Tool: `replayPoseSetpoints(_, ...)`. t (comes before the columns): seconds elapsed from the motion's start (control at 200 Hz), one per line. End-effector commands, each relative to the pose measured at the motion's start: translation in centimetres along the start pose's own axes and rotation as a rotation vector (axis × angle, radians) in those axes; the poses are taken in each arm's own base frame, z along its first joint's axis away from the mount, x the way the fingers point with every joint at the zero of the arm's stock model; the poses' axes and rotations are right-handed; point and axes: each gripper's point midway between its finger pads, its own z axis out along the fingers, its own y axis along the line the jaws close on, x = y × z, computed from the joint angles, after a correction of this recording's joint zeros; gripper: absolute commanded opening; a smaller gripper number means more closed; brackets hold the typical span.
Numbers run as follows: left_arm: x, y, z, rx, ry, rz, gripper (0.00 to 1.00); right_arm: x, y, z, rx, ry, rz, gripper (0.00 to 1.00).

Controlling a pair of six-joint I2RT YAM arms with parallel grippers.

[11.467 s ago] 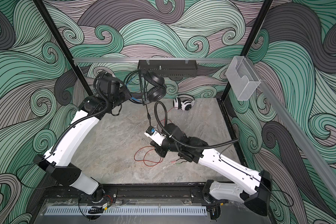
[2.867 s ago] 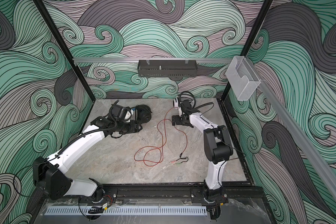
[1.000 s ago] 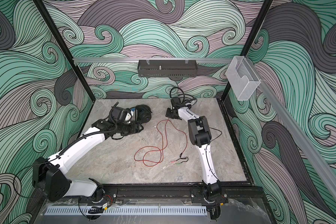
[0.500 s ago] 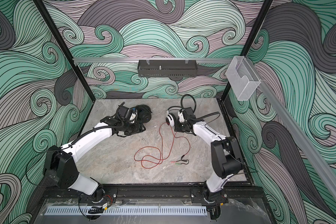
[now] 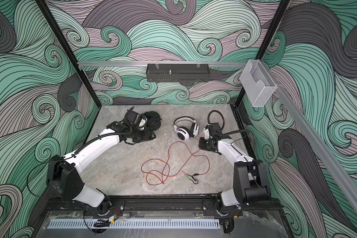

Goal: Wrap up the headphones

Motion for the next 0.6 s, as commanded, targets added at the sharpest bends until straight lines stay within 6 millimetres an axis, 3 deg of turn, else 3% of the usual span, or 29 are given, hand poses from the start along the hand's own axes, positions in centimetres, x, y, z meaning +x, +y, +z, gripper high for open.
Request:
replayPoseSetpoints(0.0,-0.8,-0.4,0.0,-0.042,0.015,0.043,0.69,-3.6,0.4,-2.2,0.045,-0.084,-0.072,0.41)
replayPoseSetpoints(0.06,-1.2,-0.8,0.4,-0.054,0.035,0.042,0.7,-4.8,0.3,-2.7,0.07,-0.097,-0.081,0.56)
replayPoseSetpoints(0.185,-2.0,-1.8,0.5,-0.048,0.038,0.048,0.72,-6.9,0.5,-3.7,0.099,-0.115,-0.082,0.73)
replayPoseSetpoints(0.265,-2.2,-2.1,0.4,-0.038,0.035,0.047,0.72,-8.5,0.7,-3.8,0.108,-0.136,-0.058,0.99)
replayPoseSetpoints(0.385,-1.9,-2.7,0.7,-0.012,0.041,0.05,0.72,-11.8,1.5,-2.8,0.083,-0.167,0.009,0.99)
replayPoseSetpoints(0.595,-2.0,-3.4,0.2,0.023,0.009,0.056,0.72,-15.9,1.1,2.4,0.128,-0.1,0.036,1.0)
